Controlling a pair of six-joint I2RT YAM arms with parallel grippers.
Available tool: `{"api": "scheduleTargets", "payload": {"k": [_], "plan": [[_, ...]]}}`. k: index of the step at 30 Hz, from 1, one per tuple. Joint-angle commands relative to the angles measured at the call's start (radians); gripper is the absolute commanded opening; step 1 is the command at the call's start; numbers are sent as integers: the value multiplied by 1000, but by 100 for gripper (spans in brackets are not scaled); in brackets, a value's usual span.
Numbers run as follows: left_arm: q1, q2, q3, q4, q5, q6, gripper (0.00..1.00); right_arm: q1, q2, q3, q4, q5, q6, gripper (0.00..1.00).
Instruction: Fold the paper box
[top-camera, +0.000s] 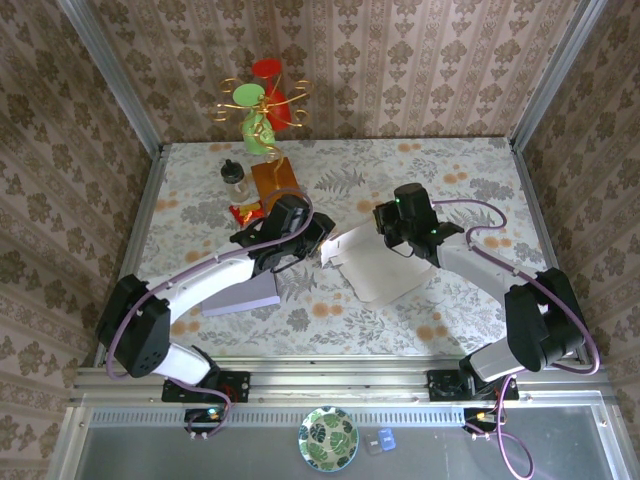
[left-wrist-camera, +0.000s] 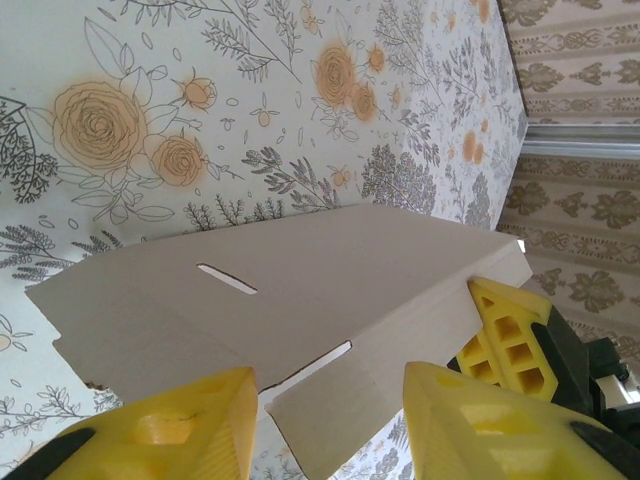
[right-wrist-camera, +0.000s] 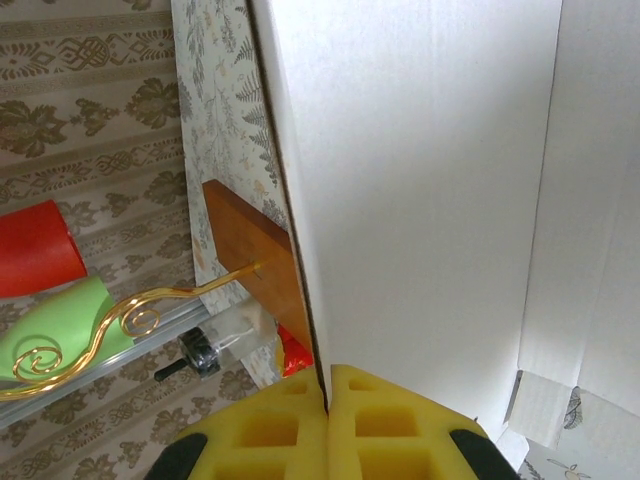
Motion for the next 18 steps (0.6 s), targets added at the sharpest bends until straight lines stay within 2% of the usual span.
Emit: {"api": "scheduleTargets", "payload": {"k": [1,3,7,14,18], "plan": [[11,11,23,21,35,77,41,-4,-6,32,-54,-26,22,0],[16,25,49,-13,75,110,37,-4,0,34,-49,-26,24,0],[15,49,142,-215,104,219,31,-10,11,43,-48,-26,29,0],[14,106,289,-435,56,423,29,-8,9,50,-57,-24,33,0],[8,145,347,-489,61,537,28,-7,13,50,-54,-29,37,0]]}}
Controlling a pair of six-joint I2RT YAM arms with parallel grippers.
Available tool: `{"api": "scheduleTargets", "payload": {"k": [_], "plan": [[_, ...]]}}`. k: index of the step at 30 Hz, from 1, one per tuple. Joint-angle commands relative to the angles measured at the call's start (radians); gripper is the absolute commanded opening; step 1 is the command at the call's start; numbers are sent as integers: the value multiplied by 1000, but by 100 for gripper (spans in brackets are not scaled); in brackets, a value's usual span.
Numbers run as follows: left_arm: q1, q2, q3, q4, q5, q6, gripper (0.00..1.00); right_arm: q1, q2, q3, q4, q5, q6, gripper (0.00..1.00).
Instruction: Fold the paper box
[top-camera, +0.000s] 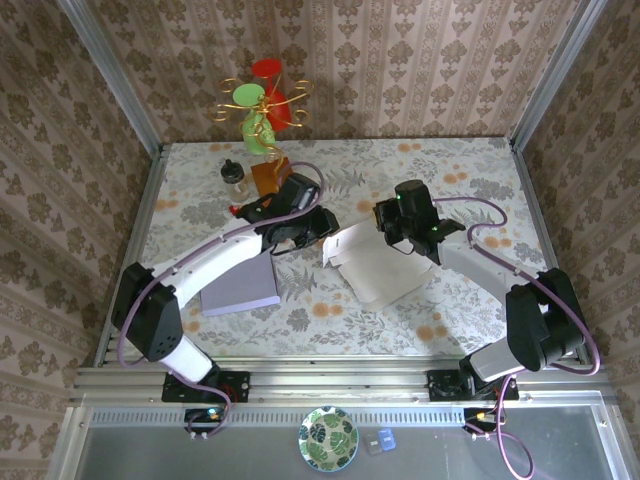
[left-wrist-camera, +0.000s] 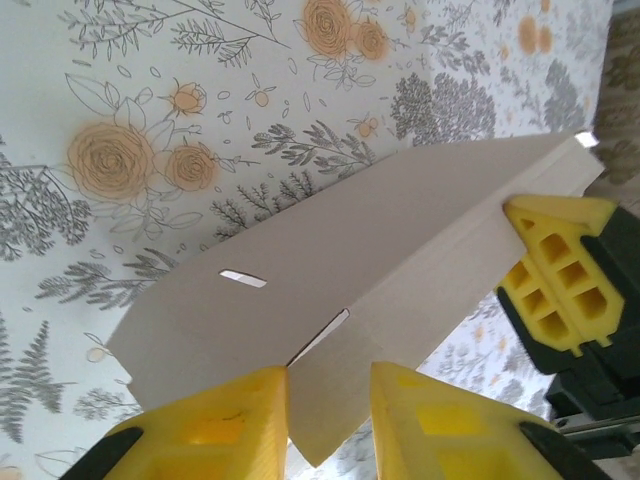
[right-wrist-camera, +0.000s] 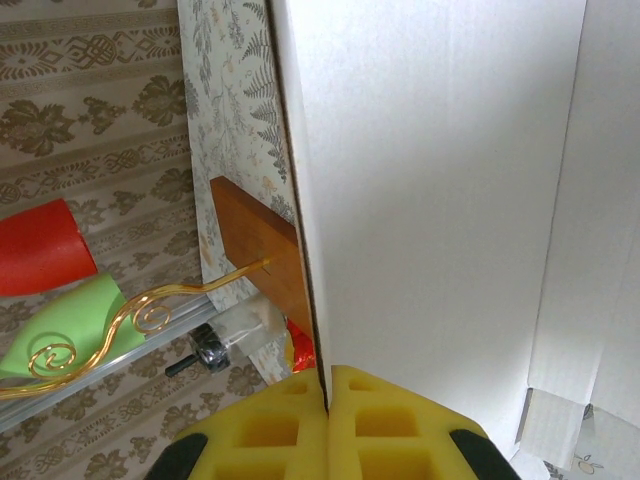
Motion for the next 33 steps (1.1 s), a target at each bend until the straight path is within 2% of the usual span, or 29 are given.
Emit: {"api": "scheduleTargets", "payload": {"k": [1,8,19,23,28,30,33], "plan": [[-6,36,59,-137,-14,164,28,-3,11,24,-30,-17,29,0],[-28,85,110,-183,-11,246,28,-1,15,24,-17,-20,35,0],[-60,170,211,-294,-52,355,38,4,11,16,-11,-24,38,0],[-53,102,191,-266,-98,372,45,3,9,-20,32,-22,11,0],[-14,-59,57,-142,-77,394,48,3,0,-119,199,-19,-60,0],[23,-109,-9,-111,-50,394,47,2,4,-154,266,-22,-62,0],[89,-159,-104,-57,16,420,39,2,11,-191,343,-28,-81,0]]}}
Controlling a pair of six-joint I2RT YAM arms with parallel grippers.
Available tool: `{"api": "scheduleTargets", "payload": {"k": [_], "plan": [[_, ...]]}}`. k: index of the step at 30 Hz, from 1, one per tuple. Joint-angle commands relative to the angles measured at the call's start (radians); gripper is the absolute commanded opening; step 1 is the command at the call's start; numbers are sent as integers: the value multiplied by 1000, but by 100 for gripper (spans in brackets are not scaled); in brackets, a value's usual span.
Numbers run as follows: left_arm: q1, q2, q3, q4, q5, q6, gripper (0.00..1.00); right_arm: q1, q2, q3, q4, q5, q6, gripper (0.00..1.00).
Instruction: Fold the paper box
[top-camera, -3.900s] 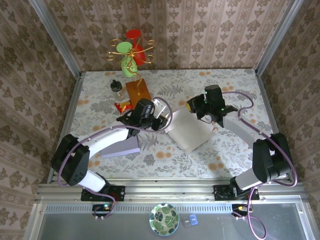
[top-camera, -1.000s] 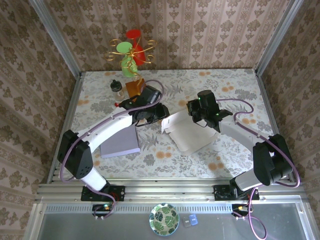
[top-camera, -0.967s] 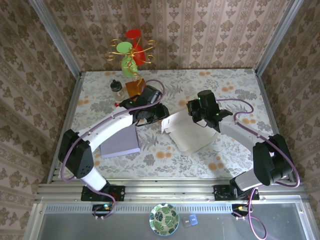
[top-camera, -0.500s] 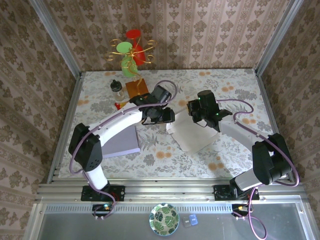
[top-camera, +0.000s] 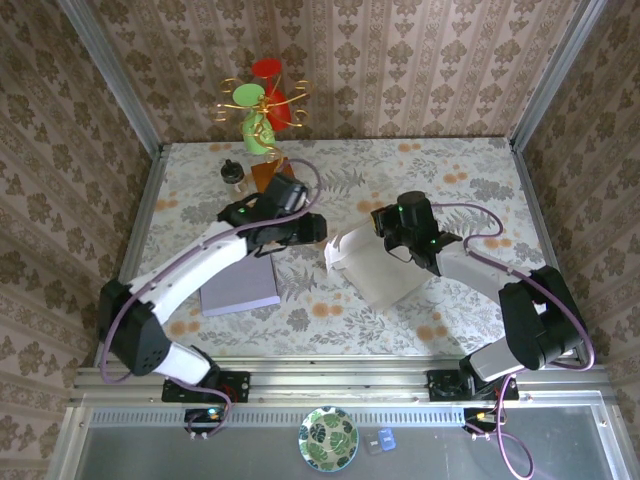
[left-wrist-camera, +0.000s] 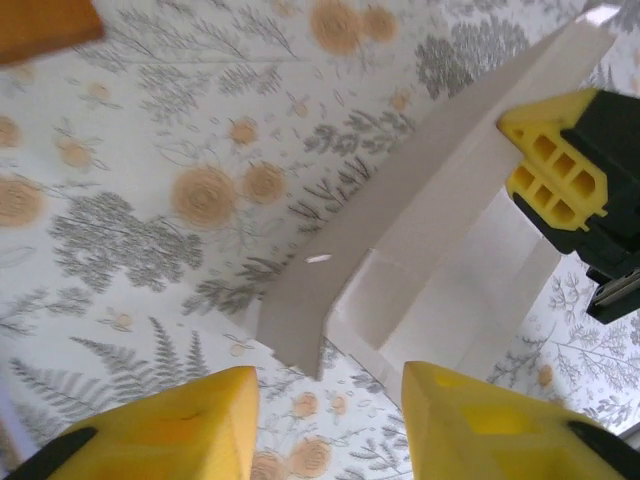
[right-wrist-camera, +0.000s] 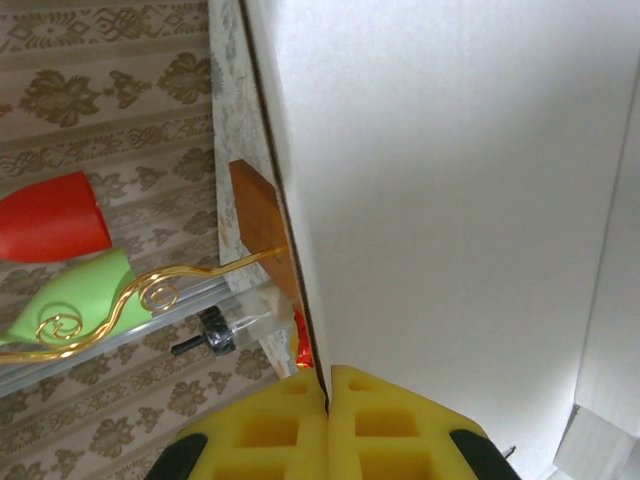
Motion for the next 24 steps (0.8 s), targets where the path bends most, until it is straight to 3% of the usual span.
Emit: {"api": "scheduleTargets", "payload": {"k": [1,10,24], "plan": [[58,-34,-100,81,61,60,36,1,9,-50,97,-10,-50,0],[93,-17,-306,354,167,219,24,-3,34,-126,245,-58,-135,0],[19,36,-455,614,192,385,29,-12,123,-231,579,-98,-98,0]]}}
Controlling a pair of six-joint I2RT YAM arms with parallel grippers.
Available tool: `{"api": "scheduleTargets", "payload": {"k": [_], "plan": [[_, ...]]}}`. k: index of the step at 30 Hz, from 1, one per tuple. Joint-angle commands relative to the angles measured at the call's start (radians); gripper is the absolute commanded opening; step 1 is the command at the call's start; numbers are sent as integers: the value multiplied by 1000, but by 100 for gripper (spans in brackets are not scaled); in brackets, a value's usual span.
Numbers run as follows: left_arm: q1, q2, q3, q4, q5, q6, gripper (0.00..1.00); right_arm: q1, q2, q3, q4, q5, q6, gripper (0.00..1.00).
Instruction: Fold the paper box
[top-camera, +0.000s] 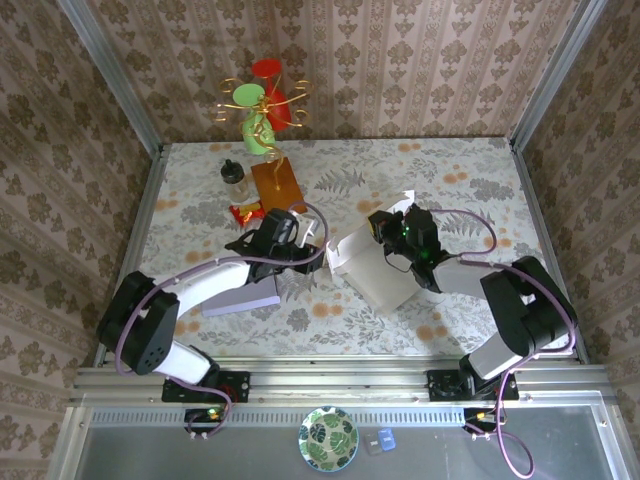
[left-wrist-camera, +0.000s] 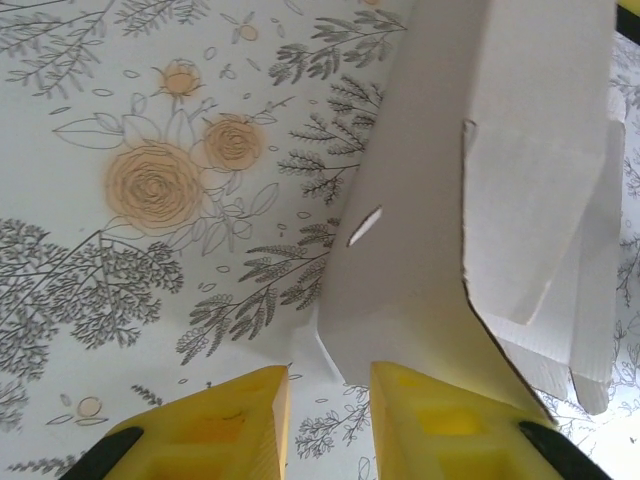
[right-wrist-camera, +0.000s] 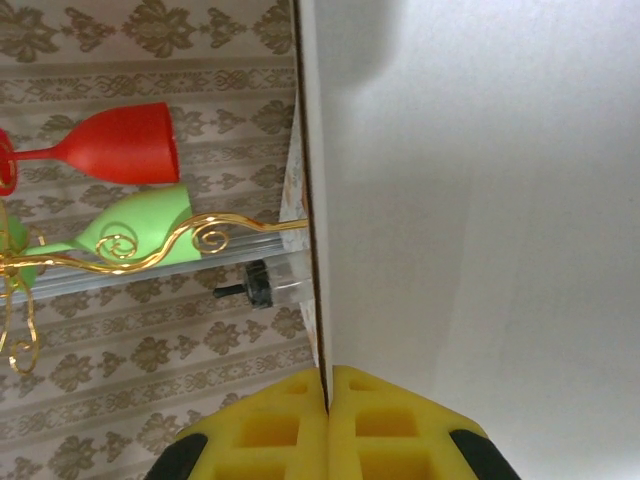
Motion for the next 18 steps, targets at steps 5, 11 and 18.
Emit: {"api": "scheduleTargets", "payload": {"k": [5,11,18], "plan": [[-24,26,-29,115,1,102,30,-7,49,-30,67,-31,7,0],[-48,67,-1,130,-5,138,32,-7,47,-29,64,-36,7,0],[-75,87,48,108,-18,196,30,-6,41,-21,54,-44,16,0]]}}
